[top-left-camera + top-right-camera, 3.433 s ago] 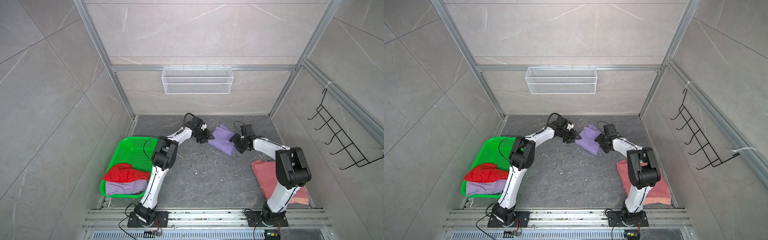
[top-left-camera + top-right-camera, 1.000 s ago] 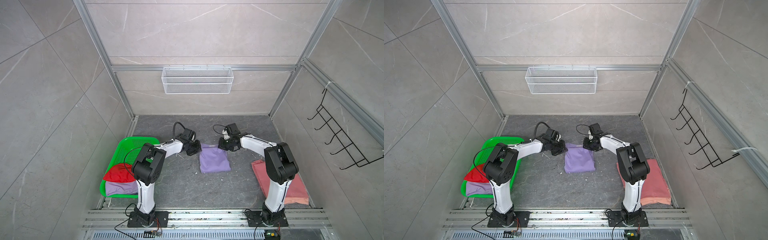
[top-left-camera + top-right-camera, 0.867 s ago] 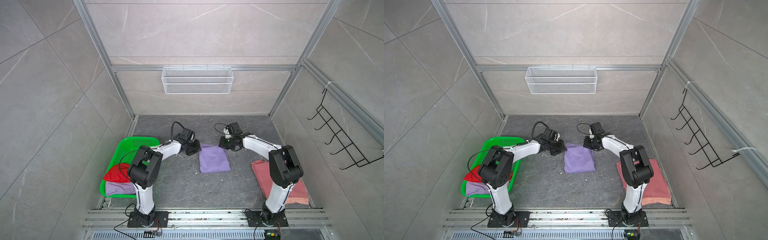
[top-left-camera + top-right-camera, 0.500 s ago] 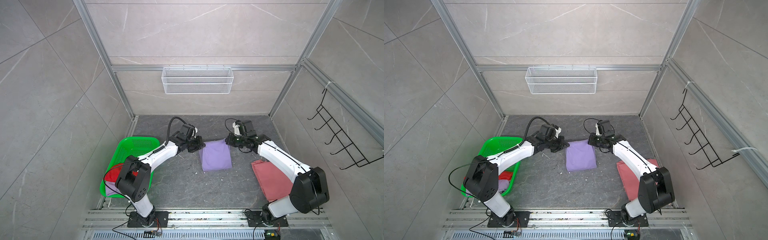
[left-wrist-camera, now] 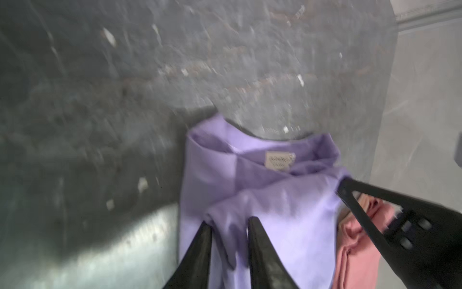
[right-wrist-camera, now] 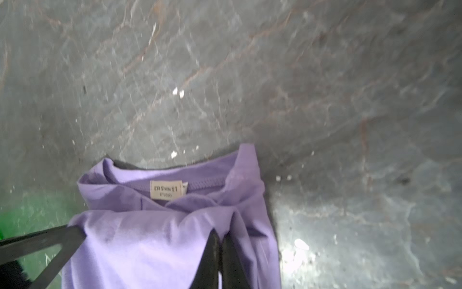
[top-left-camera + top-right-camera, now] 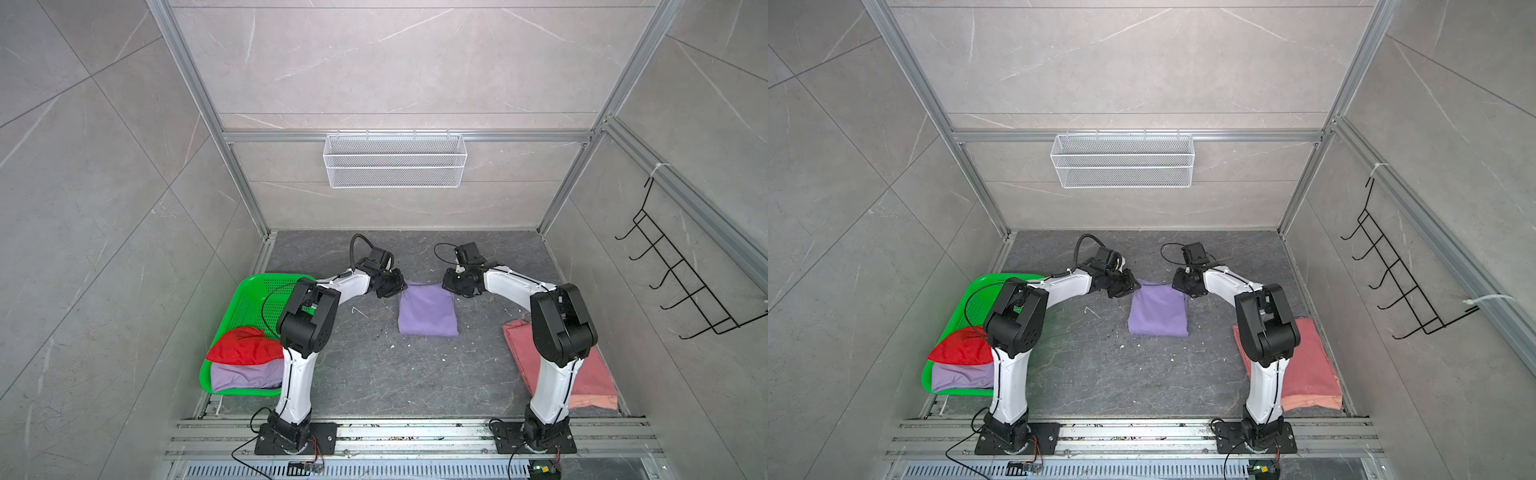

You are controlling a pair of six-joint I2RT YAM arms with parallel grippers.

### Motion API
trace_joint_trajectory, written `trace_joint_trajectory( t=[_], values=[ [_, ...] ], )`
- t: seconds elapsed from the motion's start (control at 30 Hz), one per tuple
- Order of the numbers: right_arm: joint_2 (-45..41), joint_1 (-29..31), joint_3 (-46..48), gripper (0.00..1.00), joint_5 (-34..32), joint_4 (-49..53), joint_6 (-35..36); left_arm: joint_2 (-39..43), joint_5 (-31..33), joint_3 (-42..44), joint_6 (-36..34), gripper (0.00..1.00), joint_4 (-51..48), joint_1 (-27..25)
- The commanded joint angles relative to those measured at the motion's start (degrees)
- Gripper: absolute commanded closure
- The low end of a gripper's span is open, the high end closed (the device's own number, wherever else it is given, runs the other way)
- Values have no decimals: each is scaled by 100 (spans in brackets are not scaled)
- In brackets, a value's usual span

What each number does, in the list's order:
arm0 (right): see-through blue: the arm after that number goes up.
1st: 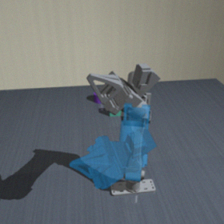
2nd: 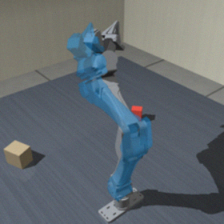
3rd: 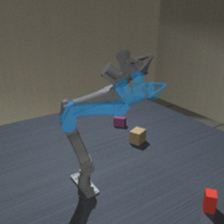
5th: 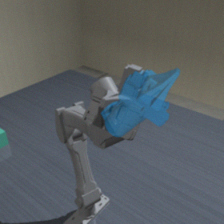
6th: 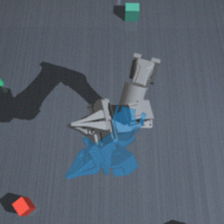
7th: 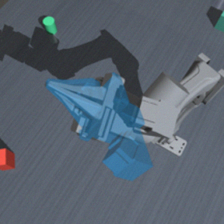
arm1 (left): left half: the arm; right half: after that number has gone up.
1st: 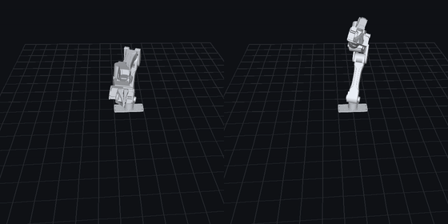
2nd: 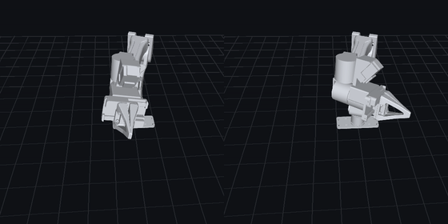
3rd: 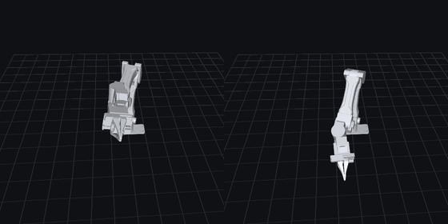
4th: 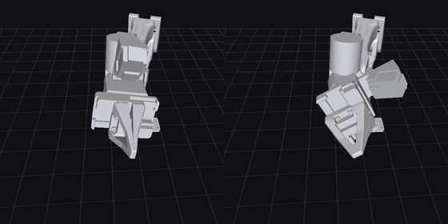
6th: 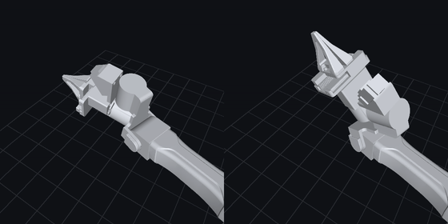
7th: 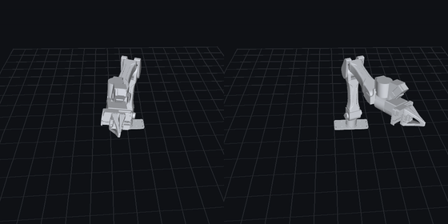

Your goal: Fold and stack the t-shirts

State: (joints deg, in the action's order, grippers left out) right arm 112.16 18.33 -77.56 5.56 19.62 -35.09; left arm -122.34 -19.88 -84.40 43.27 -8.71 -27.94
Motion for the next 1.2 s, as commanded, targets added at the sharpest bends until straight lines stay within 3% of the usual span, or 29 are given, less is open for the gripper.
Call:
trace_joint_trajectory(
  t=[0.0,0.1,0.4,0.63,0.8,0.93,1.17],
  values=[
    [173,-13,-300,80,-146,-54,-132,-44,204,-427,-106,69,321,87],
    [113,-22,-329,68,-178,-21,-117,91,416,-401,-187,64,260,105],
    [-1246,59,547,67,-150,179,-366,1433,627,336,-639,40,-78,37],
    [-2516,558,1993,54,446,-172,-1286,2231,-299,757,-568,35,-1254,-471],
    [-2767,743,2862,52,754,-733,-1642,2510,-971,1771,297,34,-209,-761],
    [-2570,836,3067,52,902,-888,-1632,2485,-967,2409,909,34,836,-824],
    [-2344,891,3301,52,597,-710,-1334,2030,-794,2947,1134,34,1463,-885]
  ],
)
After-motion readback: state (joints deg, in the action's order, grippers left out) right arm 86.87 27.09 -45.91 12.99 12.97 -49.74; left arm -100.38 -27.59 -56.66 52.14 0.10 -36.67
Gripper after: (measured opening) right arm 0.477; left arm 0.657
